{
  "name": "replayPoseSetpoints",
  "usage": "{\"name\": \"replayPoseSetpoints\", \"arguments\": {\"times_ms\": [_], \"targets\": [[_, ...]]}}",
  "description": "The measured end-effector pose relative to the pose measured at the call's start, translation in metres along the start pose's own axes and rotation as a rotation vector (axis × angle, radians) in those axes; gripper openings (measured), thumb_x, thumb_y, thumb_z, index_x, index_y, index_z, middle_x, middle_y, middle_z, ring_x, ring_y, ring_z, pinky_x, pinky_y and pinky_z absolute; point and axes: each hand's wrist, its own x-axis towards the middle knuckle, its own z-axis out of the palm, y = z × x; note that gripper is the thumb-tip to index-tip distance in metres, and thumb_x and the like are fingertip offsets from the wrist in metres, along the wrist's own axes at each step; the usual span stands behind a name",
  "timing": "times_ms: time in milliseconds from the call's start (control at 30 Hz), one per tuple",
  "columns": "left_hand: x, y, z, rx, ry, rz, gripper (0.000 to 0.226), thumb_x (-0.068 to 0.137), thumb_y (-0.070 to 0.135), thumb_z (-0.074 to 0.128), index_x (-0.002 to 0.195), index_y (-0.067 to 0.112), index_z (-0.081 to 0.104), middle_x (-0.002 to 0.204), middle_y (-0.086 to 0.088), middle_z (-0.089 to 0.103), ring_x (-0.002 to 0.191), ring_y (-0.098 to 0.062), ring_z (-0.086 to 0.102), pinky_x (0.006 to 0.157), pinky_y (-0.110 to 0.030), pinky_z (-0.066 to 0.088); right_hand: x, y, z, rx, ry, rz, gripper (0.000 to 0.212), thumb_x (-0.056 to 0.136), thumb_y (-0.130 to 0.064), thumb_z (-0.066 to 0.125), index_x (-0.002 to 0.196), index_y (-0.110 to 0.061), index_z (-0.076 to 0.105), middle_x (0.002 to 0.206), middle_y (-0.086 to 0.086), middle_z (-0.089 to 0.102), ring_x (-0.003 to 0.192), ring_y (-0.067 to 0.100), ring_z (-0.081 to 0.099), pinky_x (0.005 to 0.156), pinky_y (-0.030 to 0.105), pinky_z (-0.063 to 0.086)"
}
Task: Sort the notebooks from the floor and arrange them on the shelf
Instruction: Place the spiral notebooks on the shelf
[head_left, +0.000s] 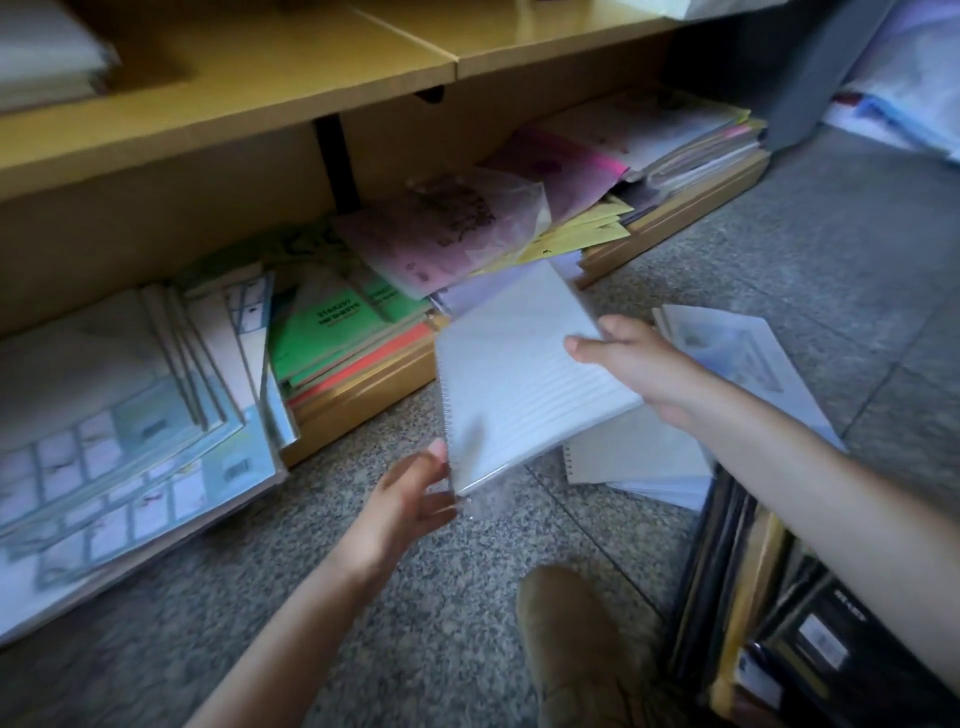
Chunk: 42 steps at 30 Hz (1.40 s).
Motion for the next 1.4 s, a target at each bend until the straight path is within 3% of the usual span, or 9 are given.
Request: {"name": "replayPoseSetpoints", "arguments": {"times_ms": [167,300,533,700,900,967,1100,1267,1400], "targets": [[-0.014,0.012,0.013,-0.395,0.005,0.034,0.055,0.076,0.026,0.059,0.122,-0.001,0.05,0.127,-0.017,0.058,0.104,-0.025,0.063,0.064,-0.032,0.059,-0.011,-0.02,0.014,-0.097,-0.088,-0.131,0.026,0.094,-0.027,0.053,0.107,-0.004,0.054,0.107,0.012,0.065,0.102,0.026,0.061,0.089,0.039,0.047],[-0.034,0.019,0.021,-0.426,0.043,0.22,0.049,0.075,0.014,0.059,0.121,0.011,0.043,0.125,-0.006,0.061,0.101,-0.026,0.065,0.049,-0.028,0.056,-0.013,-0.025,0.003,0.062,-0.256,-0.076,0.013,0.091,-0.018,0.056,0.104,-0.016,0.055,0.093,-0.006,0.069,0.086,0.011,0.064,0.07,0.023,0.049],[-0.062,0.043,0.027,-0.281,-0.096,0.398,0.054,0.071,0.014,0.065,0.116,0.035,0.043,0.098,0.006,0.063,0.068,-0.007,0.056,0.044,-0.019,0.037,-0.013,-0.009,-0.006,0.61,-0.485,0.048,0.1,0.026,-0.037,0.095,0.117,-0.031,0.055,0.099,-0.003,0.073,0.082,0.012,0.07,0.068,0.026,0.056],[-0.067,0.069,0.004,-0.337,-0.411,0.195,0.061,0.07,0.048,0.075,0.124,0.026,0.057,0.111,-0.01,0.061,0.079,-0.014,0.058,0.059,-0.021,0.05,-0.014,-0.009,-0.004,0.746,-0.476,0.0,0.094,0.028,-0.031,0.095,0.114,-0.041,0.059,0.1,-0.006,0.073,0.079,0.012,0.07,0.06,0.025,0.057],[-0.072,0.073,-0.001,-0.705,-0.682,-0.076,0.029,0.084,0.007,0.064,0.11,0.007,0.052,0.087,-0.012,0.06,0.075,-0.018,0.06,0.066,-0.027,0.053,-0.017,-0.009,0.01,0.946,-0.416,-0.006,0.039,0.073,-0.018,0.061,0.109,-0.031,0.066,0.089,-0.003,0.073,0.074,0.013,0.07,0.058,0.028,0.057],[-0.072,0.077,0.002,-0.723,-0.662,-0.096,0.019,0.082,0.001,0.064,0.096,0.007,0.052,0.077,-0.008,0.057,0.069,-0.015,0.058,0.061,-0.024,0.052,-0.014,-0.008,0.011,1.002,-0.418,-0.012,0.038,0.064,-0.018,0.072,0.099,-0.03,0.072,0.091,-0.002,0.073,0.076,0.014,0.071,0.058,0.029,0.058],[-0.073,0.092,-0.003,-0.694,-0.571,-0.083,0.024,0.069,-0.005,0.073,0.089,0.002,0.064,0.072,-0.004,0.053,0.059,-0.009,0.054,0.049,-0.015,0.049,-0.012,-0.003,0.008,0.979,-0.431,-0.036,0.086,0.036,-0.022,0.093,0.115,-0.031,0.062,0.098,-0.003,0.073,0.08,0.014,0.071,0.06,0.031,0.058],[-0.083,0.106,-0.012,-0.316,-0.31,0.015,0.033,0.069,0.001,0.071,0.1,0.006,0.062,0.066,-0.003,0.052,0.051,-0.006,0.05,0.043,-0.012,0.046,-0.011,-0.008,0.009,0.872,-0.499,-0.085,0.08,0.036,-0.027,0.094,0.109,-0.043,0.068,0.109,-0.009,0.07,0.087,0.01,0.069,0.066,0.026,0.057],[-0.092,0.109,-0.008,-0.032,-0.074,0.138,0.027,0.082,0.001,0.059,0.108,0.003,0.056,0.085,-0.015,0.07,0.062,-0.013,0.065,0.055,-0.017,0.056,-0.01,-0.02,-0.001,0.738,-0.475,-0.165,0.105,0.04,-0.031,0.091,0.134,-0.04,0.047,0.116,-0.011,0.067,0.091,0.008,0.068,0.066,0.022,0.056]]}}
